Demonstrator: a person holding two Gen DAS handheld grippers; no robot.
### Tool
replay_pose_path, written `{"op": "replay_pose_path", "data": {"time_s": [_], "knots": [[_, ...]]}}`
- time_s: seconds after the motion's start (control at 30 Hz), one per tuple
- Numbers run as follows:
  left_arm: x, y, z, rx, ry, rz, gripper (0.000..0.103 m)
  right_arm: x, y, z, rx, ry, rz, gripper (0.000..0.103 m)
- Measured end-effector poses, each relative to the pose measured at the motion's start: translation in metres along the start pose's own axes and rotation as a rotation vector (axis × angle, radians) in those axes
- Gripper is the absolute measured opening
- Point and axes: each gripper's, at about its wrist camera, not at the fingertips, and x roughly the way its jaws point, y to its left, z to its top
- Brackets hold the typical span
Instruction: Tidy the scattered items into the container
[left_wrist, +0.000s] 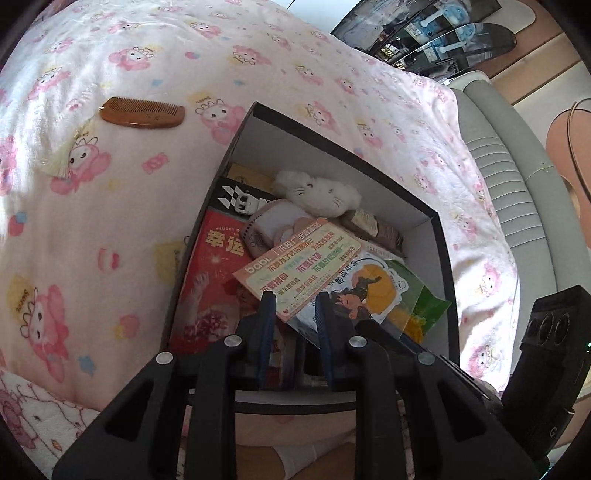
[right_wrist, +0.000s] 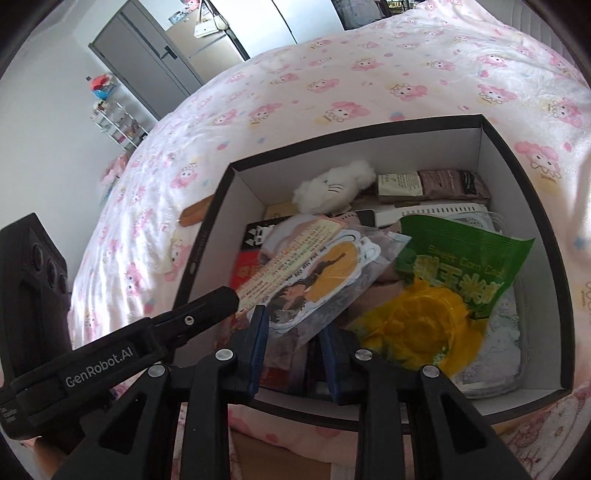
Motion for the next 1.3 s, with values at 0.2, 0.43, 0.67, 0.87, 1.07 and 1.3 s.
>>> {"op": "replay_pose_path", "data": {"time_s": [0.2, 0.43, 0.67, 0.87, 1.07, 1.3], "knots": [[-0.009, 0.001, -0.002, 0.028, -0.023, 0.108, 0.025, -0.018, 0.003, -0.001, -0.069, -0.073, -0.151, 0.032], [-0.026, 0.001, -0.004, 0.061, -0.070, 0.156, 0.032, -0.033, -0.011, 0.000, -0.060, -0.115, -0.156, 0.033], [-0.019, 0.004, 0.001, 0.079, -0.057, 0.157, 0.032, -0.029, -0.017, 0.002, -0.034, -0.098, -0.063, 0.033], [0.012, -0.003, 0.020, 0.082, 0.014, 0.090, 0.032, -0.025, -0.032, 0.008, 0.027, -0.109, -0.089, 0.033], [0.040, -0.017, 0.024, 0.075, 0.110, 0.168, 0.037, -0.017, -0.049, 0.013, 0.058, -0.083, -0.091, 0.033], [0.041, -0.016, -0.002, -0.011, 0.176, 0.006, 0.037, -0.016, -0.057, 0.015, 0.086, -0.098, -0.092, 0.033]]}}
